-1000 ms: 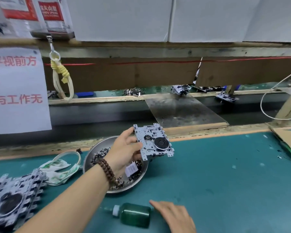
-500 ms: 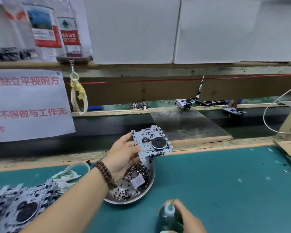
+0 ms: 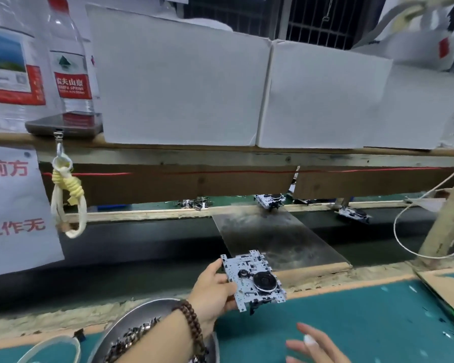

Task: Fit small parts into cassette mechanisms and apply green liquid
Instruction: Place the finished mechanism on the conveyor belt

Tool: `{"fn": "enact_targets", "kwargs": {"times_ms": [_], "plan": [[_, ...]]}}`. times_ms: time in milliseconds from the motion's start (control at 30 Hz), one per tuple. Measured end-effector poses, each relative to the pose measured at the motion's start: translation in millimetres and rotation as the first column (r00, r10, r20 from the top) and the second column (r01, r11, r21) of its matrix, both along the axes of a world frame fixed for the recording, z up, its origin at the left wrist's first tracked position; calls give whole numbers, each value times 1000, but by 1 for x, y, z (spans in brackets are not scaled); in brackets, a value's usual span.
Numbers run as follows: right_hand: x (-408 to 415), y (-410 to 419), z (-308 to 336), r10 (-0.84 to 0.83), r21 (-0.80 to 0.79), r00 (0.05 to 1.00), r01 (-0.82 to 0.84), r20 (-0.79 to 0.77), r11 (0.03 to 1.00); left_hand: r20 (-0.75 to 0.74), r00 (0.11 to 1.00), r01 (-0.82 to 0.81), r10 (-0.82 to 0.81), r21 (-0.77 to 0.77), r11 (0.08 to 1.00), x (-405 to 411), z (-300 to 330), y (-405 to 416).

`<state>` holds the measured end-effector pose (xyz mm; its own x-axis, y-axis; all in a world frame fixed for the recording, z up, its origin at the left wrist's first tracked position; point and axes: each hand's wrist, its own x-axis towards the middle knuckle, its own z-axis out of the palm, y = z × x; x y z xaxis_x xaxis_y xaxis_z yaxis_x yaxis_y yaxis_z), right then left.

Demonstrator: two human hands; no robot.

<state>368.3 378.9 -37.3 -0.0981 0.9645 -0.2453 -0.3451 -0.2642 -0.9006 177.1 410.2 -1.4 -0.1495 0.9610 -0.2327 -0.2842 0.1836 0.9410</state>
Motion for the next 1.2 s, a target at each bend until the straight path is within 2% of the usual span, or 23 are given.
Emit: {"fn": "enact_targets", "kwargs": {"times_ms": [67,167,267,400,500,600,667,700,767,833,1000,1200], "plan": [[-3,25,13,7,6,982,-9,187,1000,-8,1000,26,-26,-7,1000,5,-5,20],[-12,66,28,-5,-37,981,13,195,999,4,998,63,-63,-49,997,7,-12,48],[-17,92,16,74,-50,958,-62,276,997,-24,995,90,-93,-112,990,8,-23,72],[-14,131,9,37,-31,904,-26,425,999,-56,994,86,-97,-173,981,8,-34,109],[-22,165,6,58,-91,927,-26,370,996,-167,983,40,-73,-196,980,3,-38,138],[-42,196,11,-33,-111,985,52,169,992,-353,932,36,-79,-128,991,-5,-29,163],[-57,210,19,-12,-96,998,18,58,995,-473,880,4,-38,-74,997,-12,-17,177],[-63,213,25,-5,-102,999,10,48,995,-497,868,-29,2,-45,999,-17,-12,184],[-70,213,32,32,-99,997,-25,67,995,-449,890,-88,77,-5,996,-24,-2,187],[-73,204,35,117,-101,981,-102,154,990,-411,906,-113,99,-11,993,-31,6,172],[-72,149,40,299,-102,899,-281,321,954,-382,924,32,-17,34,999,-44,13,81],[-71,36,83,432,56,759,-521,488,852,-604,797,86,-6,104,991,-27,24,-74]]}}
